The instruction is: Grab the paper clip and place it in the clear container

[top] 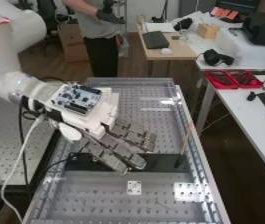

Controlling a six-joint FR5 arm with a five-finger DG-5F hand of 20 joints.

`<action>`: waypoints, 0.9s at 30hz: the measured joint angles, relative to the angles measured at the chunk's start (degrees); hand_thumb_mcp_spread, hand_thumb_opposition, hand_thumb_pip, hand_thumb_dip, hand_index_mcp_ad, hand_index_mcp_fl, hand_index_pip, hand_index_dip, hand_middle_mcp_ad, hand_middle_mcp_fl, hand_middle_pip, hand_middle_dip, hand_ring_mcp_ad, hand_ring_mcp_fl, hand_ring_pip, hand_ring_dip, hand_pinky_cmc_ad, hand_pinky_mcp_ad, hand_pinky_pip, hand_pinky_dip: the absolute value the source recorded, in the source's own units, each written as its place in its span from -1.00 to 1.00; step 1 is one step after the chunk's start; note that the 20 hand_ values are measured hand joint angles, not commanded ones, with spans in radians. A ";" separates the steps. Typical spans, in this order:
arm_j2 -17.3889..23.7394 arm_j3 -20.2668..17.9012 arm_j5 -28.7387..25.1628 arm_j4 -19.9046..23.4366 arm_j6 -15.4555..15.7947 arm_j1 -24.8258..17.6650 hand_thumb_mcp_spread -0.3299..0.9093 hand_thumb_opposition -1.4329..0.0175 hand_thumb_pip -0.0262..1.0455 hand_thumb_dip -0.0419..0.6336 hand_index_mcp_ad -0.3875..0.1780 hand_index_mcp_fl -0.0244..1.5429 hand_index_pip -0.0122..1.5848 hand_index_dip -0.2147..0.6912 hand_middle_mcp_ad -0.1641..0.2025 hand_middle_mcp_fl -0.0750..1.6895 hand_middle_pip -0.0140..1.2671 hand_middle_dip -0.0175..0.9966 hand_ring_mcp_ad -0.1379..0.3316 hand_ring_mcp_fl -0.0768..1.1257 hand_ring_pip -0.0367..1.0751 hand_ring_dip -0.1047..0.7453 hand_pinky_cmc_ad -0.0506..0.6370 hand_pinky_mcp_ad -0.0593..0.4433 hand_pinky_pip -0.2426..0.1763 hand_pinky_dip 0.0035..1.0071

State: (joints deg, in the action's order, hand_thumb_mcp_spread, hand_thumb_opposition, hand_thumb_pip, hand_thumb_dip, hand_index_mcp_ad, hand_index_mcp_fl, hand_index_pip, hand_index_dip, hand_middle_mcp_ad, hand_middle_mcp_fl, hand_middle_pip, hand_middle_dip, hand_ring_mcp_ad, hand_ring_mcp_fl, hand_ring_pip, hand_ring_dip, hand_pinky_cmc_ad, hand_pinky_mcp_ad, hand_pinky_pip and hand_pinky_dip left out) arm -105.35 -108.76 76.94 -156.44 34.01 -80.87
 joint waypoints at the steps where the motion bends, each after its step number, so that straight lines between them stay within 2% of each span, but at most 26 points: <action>1: -0.40 0.00 -0.02 0.45 0.00 0.27 0.13 -0.03 -0.22 -0.50 0.36 -0.83 -0.86 -0.19 -0.11 -0.90 -0.78 -0.85 0.13 -0.87 -0.78 -0.81 -0.30 -0.24 -0.13 -0.74; 3: -1.00 -0.02 -0.04 1.34 0.01 0.68 0.15 -0.05 -0.21 -0.50 0.36 -0.82 -0.86 -0.18 -0.11 -0.90 -0.78 -0.85 0.13 -0.87 -0.78 -0.81 -0.30 -0.24 -0.13 -0.74; 6: -1.79 -0.08 0.02 2.81 -0.22 1.35 0.19 -0.05 -0.20 -0.39 0.37 -0.74 -0.86 -0.13 -0.11 -0.90 -0.79 -0.84 0.13 -0.87 -0.78 -0.81 -0.30 -0.25 -0.13 -0.74; 11: -2.83 -0.39 0.59 5.47 -0.49 2.06 0.25 -0.07 -0.18 -0.38 0.37 -0.65 -0.85 -0.08 -0.12 -0.90 -0.78 -0.82 0.14 -0.87 -0.78 -0.81 -0.30 -0.25 -0.13 -0.74; 14: -3.45 -0.42 1.00 6.96 -0.71 2.39 0.28 -0.09 -0.17 -0.31 0.36 -0.54 -0.75 -0.08 -0.11 -0.90 -0.78 -0.81 0.13 -0.87 -0.78 -0.81 -0.30 -0.24 -0.13 -0.73; 16: -4.34 0.01 1.55 7.41 -1.33 2.86 0.27 -0.09 -0.07 -0.27 0.35 -0.47 -0.66 -0.08 -0.13 -0.87 -0.78 -0.81 0.14 -0.87 -0.79 -0.81 -0.30 -0.24 -0.13 -0.73; 18: -4.83 0.35 1.86 7.51 -1.64 3.13 0.30 -0.11 -0.07 -0.27 0.34 -0.42 -0.58 -0.08 -0.13 -0.87 -0.78 -0.79 0.14 -0.87 -0.78 -0.81 -0.30 -0.23 -0.13 -0.73; 27: -7.72 1.85 3.36 8.88 -3.09 4.63 0.34 -0.15 -0.08 -0.18 0.27 -0.39 -0.24 -0.08 -0.16 -0.84 -0.78 -0.75 0.13 -0.85 -0.78 -0.81 -0.28 -0.25 -0.13 -0.73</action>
State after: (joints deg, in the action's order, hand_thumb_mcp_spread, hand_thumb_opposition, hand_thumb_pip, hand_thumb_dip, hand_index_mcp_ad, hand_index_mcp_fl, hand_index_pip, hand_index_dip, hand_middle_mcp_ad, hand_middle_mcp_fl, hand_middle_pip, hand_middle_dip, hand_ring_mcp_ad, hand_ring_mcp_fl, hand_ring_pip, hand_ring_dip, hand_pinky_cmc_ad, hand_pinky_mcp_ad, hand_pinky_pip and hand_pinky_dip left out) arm -113.08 -106.90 80.30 -147.57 30.92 -76.24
